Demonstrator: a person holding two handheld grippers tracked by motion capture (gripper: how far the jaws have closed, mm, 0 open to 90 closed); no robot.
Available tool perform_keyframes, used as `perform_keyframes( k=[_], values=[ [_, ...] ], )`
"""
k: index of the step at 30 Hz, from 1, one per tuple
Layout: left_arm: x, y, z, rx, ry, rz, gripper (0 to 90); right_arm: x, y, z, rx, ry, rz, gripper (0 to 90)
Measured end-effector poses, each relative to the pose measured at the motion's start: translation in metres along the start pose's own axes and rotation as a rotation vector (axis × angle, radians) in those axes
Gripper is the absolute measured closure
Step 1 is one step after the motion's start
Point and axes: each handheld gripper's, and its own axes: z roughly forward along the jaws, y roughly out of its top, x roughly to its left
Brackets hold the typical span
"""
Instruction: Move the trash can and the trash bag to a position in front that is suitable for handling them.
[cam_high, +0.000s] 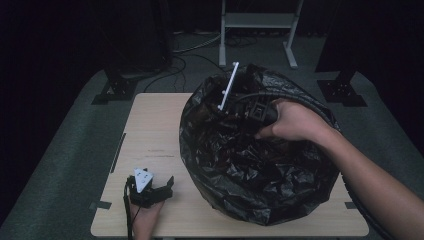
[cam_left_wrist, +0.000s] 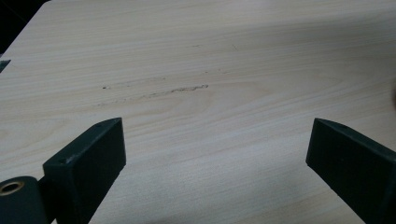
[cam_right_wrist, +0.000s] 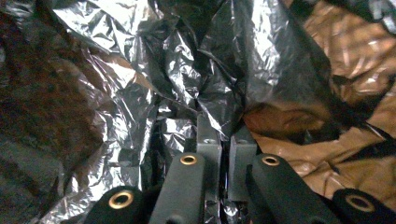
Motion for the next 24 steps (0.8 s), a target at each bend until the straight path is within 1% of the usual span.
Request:
perform_keyframes(
  k=[1,2,3,4,5,6,7,8,9,10,11,13,14,15,17,19,20,21,22,23,24],
  values=[
    [0.000,0.000,0.000,0.000,0.000,0.000,3.9,0.005,0.001,0.005,0.035,0.029,0.005,86.6],
    [0.000,0.000,0.000,-0.001,0.000,0.000,3.9,0.005,0.001,0.005,0.035,0.029,0.005,86.6],
    [0.000,0.000,0.000,-0.001,0.000,0.000,3.9,0.007,0.001,0.007,0.055,0.032,0.014,86.7],
    [0.000,0.000,0.000,0.000,0.000,0.001,3.9,0.006,0.002,0.011,0.057,0.041,-0.025,86.6],
    [0.000,0.000,0.000,-0.001,0.001,0.001,3.9,0.007,0.003,0.017,0.060,0.063,-0.046,86.6],
    [0.000,0.000,0.000,-0.001,0.001,0.001,3.9,0.007,0.003,0.017,0.060,0.063,-0.046,86.6],
    [0.000,0.000,0.000,-0.001,0.001,0.001,3.9,0.010,0.003,0.022,0.090,0.084,-0.029,86.6],
    [0.000,0.000,0.000,-0.001,0.001,0.001,3.9,0.010,0.003,0.022,0.090,0.084,-0.029,86.6],
    [0.000,0.000,0.000,-0.001,0.001,0.001,3.9,0.009,0.003,0.025,0.084,0.090,-0.053,86.6],
    [0.000,0.000,0.000,-0.001,0.001,0.001,3.9,0.008,0.003,0.029,0.087,0.105,-0.064,86.6],
    [0.000,0.000,0.000,0.000,0.000,0.002,3.9,0.005,0.003,0.037,0.066,0.128,-0.117,86.6],
    [0.000,0.000,0.000,0.000,0.000,0.001,3.9,0.006,0.003,0.040,0.075,0.131,-0.114,86.6],
    [0.000,0.000,0.000,-0.001,0.000,0.001,3.9,0.007,0.003,0.043,0.100,0.126,-0.101,86.6],
    [0.000,0.000,0.000,0.000,0.000,0.002,3.9,0.009,0.002,0.045,0.132,0.125,-0.076,86.6],
    [0.000,0.000,0.000,0.000,0.000,0.002,3.9,0.009,0.001,0.051,0.152,0.157,-0.090,86.4],
    [0.000,0.000,0.000,-0.001,0.000,0.002,3.9,0.010,0.000,0.056,0.161,0.174,-0.092,85.2],
    [0.000,0.000,0.000,-0.001,0.000,0.003,3.9,0.010,0.000,0.056,0.172,0.177,-0.081,83.4],
    [0.000,0.000,0.000,-0.001,0.000,0.004,3.9,0.014,-0.001,0.054,0.218,0.168,-0.020,80.7],
    [0.000,0.000,0.000,-0.001,0.000,0.005,3.9,0.014,-0.001,0.053,0.215,0.161,-0.018,75.1],
    [-0.001,0.000,0.000,-0.001,0.000,0.006,3.9,0.014,-0.002,0.051,0.209,0.153,-0.004,73.3],
    [-0.001,0.000,0.000,-0.001,0.000,0.006,3.9,0.013,-0.002,0.049,0.200,0.150,-0.002,72.7]
  ],
)
